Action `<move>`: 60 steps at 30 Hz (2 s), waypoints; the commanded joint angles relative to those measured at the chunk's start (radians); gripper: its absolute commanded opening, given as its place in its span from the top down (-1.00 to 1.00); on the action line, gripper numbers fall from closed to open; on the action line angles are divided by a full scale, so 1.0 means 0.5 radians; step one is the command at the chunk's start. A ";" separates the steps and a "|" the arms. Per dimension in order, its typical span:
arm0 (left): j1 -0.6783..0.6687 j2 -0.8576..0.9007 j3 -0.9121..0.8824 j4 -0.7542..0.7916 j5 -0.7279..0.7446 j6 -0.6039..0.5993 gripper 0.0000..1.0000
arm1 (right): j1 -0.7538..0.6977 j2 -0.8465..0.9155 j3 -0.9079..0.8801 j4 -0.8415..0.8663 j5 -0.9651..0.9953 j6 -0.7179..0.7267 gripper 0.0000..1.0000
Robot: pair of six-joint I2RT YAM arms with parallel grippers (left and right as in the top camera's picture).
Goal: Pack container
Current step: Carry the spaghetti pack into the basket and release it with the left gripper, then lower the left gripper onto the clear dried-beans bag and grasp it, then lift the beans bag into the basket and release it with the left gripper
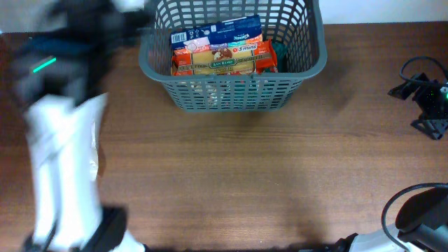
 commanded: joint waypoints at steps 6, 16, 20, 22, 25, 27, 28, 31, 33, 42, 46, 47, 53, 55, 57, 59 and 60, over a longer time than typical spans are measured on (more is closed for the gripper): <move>0.837 -0.326 -0.846 -0.242 0.321 -0.716 -0.99 | 0.008 -0.015 0.000 0.000 -0.018 0.010 -0.98; 1.405 0.012 -1.758 -0.017 0.674 -0.933 -0.99 | 0.008 -0.015 -0.001 0.000 -0.018 0.010 -0.98; 1.464 0.263 -1.806 0.128 0.753 -0.877 -0.99 | 0.008 -0.015 0.000 -0.001 -0.018 0.010 -0.98; 1.465 0.380 -1.806 0.200 0.764 -0.821 -0.99 | 0.008 -0.015 0.000 0.000 -0.018 0.010 -0.98; 1.464 0.533 -1.806 0.275 0.888 -0.721 -0.92 | 0.008 -0.015 0.000 -0.001 -0.018 0.010 -0.98; 1.459 0.636 -1.806 0.323 0.923 -0.683 -0.86 | 0.008 -0.015 -0.001 0.000 -0.018 0.010 -0.98; 1.455 0.684 -1.806 0.343 0.924 -0.681 -0.86 | 0.008 -0.015 0.000 0.000 -0.018 0.010 -0.98; 1.456 0.808 -1.806 0.366 0.928 -0.681 -0.83 | 0.008 -0.015 0.000 0.000 -0.018 0.010 -0.98; 1.456 0.871 -1.806 0.373 0.929 -0.682 -0.79 | 0.008 -0.015 0.000 0.000 -0.018 0.010 -0.98; 1.425 0.901 -1.631 0.210 1.040 -0.684 0.96 | 0.008 -0.015 0.000 0.000 -0.018 0.010 -0.98; 1.398 0.900 -1.240 -0.125 1.299 -0.684 0.96 | 0.008 -0.015 0.000 0.000 -0.018 0.010 -0.99; 1.384 0.900 -1.106 -0.227 1.336 -0.684 0.96 | 0.008 -0.015 0.000 0.000 -0.018 0.010 -0.98; 1.250 0.876 -0.140 -0.713 1.360 -0.683 0.96 | 0.008 -0.015 -0.001 0.000 -0.018 0.010 -0.98; 1.190 0.862 0.174 -0.804 1.360 -0.683 0.97 | 0.008 -0.015 0.000 0.000 -0.018 0.010 -0.98; 1.116 0.838 0.478 -0.874 1.360 -0.683 0.96 | 0.008 -0.015 -0.001 0.000 -0.017 0.010 -0.98; 1.032 0.804 0.742 -0.891 1.362 -0.684 0.96 | 0.008 -0.015 0.000 -0.001 -0.017 0.010 -0.98; 0.982 0.780 0.848 -0.872 1.363 -0.684 0.97 | 0.008 -0.015 0.000 0.000 -0.018 0.010 -0.98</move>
